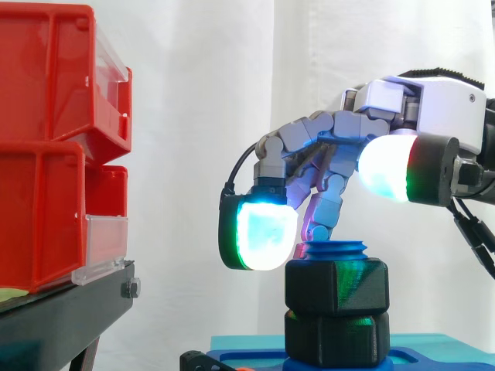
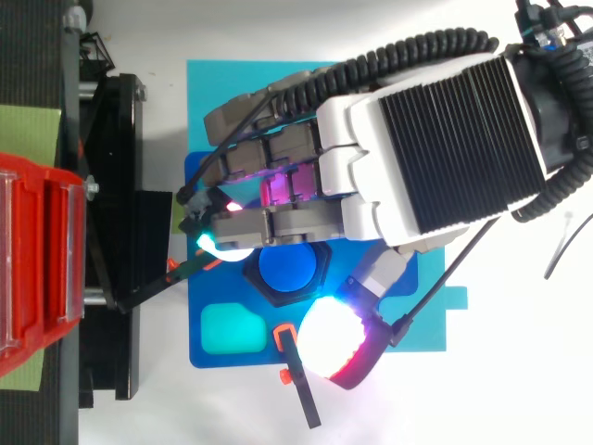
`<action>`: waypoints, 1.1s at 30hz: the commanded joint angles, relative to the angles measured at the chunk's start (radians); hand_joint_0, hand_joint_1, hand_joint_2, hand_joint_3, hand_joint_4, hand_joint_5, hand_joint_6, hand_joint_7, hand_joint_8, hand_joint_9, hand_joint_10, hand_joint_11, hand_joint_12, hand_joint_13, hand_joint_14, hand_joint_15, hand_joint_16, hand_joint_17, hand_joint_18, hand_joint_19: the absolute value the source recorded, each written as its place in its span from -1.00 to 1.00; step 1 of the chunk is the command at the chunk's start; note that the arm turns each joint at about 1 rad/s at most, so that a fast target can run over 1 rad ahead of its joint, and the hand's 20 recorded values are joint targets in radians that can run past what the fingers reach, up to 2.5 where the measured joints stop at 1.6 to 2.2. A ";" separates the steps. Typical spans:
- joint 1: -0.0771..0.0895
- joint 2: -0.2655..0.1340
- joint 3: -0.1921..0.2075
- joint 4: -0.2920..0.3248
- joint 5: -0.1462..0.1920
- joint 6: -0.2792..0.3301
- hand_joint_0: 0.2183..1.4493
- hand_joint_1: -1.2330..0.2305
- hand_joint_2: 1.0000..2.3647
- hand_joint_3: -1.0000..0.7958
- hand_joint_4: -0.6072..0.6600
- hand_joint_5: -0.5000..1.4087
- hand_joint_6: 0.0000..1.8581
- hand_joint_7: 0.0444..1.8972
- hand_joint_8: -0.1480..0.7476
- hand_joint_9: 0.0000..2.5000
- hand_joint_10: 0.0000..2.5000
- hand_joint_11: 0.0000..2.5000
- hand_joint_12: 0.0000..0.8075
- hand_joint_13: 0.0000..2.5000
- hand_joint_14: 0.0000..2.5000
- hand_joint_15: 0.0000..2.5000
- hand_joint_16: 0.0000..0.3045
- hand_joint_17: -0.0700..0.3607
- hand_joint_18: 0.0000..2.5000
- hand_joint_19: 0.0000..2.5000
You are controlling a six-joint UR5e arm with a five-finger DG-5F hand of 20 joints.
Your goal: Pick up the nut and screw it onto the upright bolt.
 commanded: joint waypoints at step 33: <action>-0.016 0.000 -0.016 -0.001 -0.002 0.000 -0.50 0.42 -1.00 -0.44 0.29 -0.47 -0.46 0.15 -0.16 0.07 -1.00 -0.93 -0.53 -0.28 -1.00 -0.98 -0.79 -0.34 -0.49 -0.79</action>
